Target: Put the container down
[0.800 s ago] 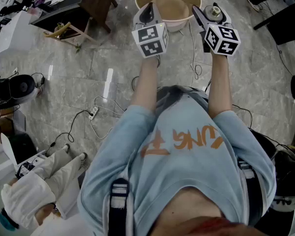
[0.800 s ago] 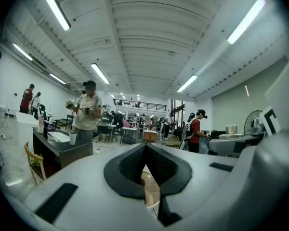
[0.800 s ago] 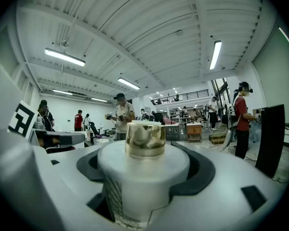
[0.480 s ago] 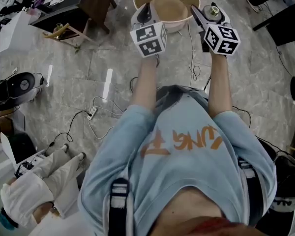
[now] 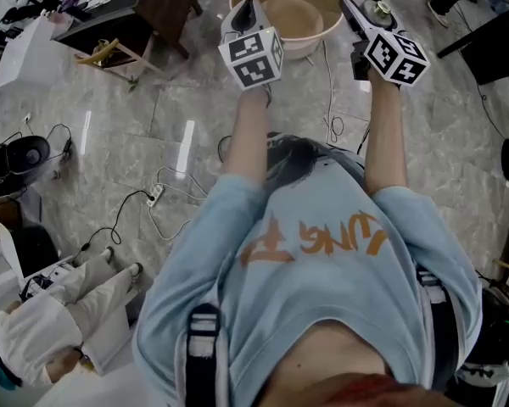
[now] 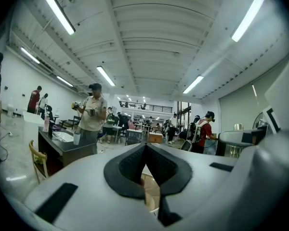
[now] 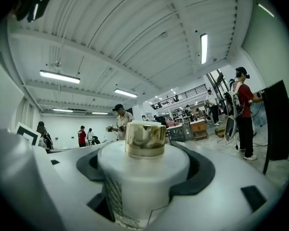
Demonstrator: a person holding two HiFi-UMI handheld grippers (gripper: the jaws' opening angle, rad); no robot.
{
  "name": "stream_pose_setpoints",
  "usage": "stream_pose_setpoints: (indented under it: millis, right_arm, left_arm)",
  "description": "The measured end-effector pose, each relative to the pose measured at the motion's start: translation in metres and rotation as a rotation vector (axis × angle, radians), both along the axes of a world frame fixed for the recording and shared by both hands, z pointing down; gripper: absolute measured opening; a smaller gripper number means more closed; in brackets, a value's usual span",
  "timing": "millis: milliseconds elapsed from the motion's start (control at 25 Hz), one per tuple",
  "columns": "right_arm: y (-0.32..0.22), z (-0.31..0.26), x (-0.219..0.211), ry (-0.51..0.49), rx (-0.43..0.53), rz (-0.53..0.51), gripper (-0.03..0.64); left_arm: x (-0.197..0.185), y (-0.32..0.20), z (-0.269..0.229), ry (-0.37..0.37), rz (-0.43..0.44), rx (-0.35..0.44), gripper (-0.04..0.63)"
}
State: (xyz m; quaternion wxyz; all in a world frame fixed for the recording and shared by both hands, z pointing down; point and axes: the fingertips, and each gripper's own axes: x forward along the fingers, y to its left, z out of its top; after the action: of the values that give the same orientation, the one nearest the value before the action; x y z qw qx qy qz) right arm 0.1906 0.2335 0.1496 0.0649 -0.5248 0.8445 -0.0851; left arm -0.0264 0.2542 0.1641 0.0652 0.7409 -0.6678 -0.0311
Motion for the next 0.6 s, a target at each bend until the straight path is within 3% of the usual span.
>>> stream_pose_setpoints:
  millis: [280,480,600]
  right_arm:
    - [-0.014,-0.004,-0.006,0.042,0.018,-0.005,0.368]
    - [-0.029,0.006,-0.017,0.243,0.051,-0.011,0.368]
    - [-0.047,-0.009,-0.013,0.250,0.092,-0.015,0.368]
  left_arm:
    - [-0.027,-0.007,-0.005,0.020,-0.059,0.011,0.025]
    - [-0.029,-0.033,0.007,0.040,-0.050,0.007,0.025]
    - [-0.016,-0.061,0.008,0.034,-0.013,0.006,0.025]
